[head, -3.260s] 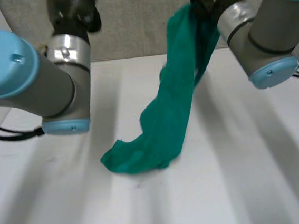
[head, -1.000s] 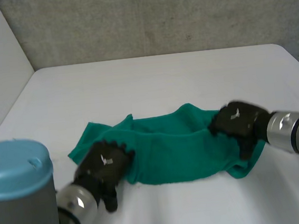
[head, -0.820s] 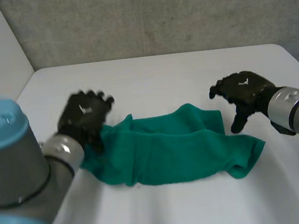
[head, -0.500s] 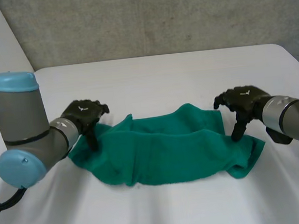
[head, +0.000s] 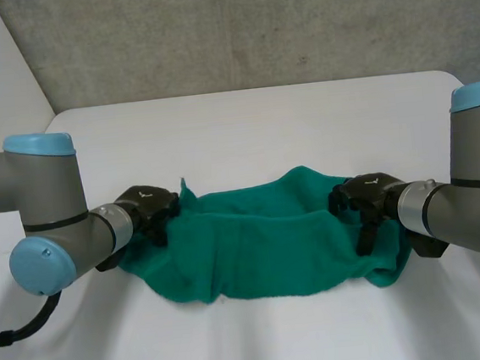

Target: Fold the towel.

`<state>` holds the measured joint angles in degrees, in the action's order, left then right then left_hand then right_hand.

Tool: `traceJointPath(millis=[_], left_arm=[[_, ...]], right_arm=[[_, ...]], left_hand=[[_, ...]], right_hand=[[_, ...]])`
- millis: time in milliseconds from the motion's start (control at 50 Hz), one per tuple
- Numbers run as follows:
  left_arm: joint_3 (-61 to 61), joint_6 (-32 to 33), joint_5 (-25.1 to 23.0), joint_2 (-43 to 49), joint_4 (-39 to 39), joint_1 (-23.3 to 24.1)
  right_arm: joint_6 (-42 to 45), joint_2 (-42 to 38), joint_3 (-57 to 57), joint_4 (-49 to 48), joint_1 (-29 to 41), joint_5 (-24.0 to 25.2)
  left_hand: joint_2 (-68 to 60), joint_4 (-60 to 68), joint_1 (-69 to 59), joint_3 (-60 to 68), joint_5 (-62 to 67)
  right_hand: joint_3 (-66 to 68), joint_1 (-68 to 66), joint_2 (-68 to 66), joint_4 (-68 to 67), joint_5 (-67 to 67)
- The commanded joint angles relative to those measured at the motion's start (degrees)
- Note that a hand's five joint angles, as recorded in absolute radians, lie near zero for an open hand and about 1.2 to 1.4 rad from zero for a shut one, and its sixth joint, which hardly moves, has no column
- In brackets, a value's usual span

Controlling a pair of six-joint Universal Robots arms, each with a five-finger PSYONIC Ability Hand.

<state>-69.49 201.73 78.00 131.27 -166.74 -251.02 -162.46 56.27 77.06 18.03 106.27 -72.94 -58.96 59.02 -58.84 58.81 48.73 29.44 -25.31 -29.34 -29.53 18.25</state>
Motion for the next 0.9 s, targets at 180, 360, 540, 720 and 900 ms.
traceJointPath(millis=[180,360,540,720,900], left_arm=[[-0.8,0.3,0.6,-1.0,-4.2,0.0],[-0.6,0.4,2.8,-3.6,-6.7,0.1],[5.3,-0.2,10.9,-7.5,-22.5,0.4],[9.3,-8.1,20.5,-19.2,-45.5,0.9],[-3.3,-8.6,19.9,-21.8,-47.9,0.8]], right_arm=[[0.0,-3.1,-1.4,-0.7,1.0,-0.1],[-1.4,-2.8,-3.2,-3.3,1.0,-0.5],[-0.6,0.5,-14.4,-7.1,2.9,-5.5],[-0.6,12.9,-16.2,-36.3,3.3,-9.5],[-0.3,15.0,-12.5,-30.6,3.8,-6.4]], left_hand=[[-21.0,21.0,-21.2,21.2,21.3],[-21.0,21.0,-21.2,21.2,21.3],[-21.0,21.0,-21.2,21.2,21.3],[-21.0,21.0,-21.2,21.2,21.3],[-21.0,21.0,-21.2,21.2,21.3]], right_hand=[[7.7,-11.8,-7.8,-7.6,8.9],[50.6,-54.7,-50.7,-50.5,51.8],[50.6,-54.7,-50.7,-50.5,51.8],[50.6,-54.7,-50.7,-50.5,51.8],[50.6,-54.7,-50.7,-50.5,51.8]])
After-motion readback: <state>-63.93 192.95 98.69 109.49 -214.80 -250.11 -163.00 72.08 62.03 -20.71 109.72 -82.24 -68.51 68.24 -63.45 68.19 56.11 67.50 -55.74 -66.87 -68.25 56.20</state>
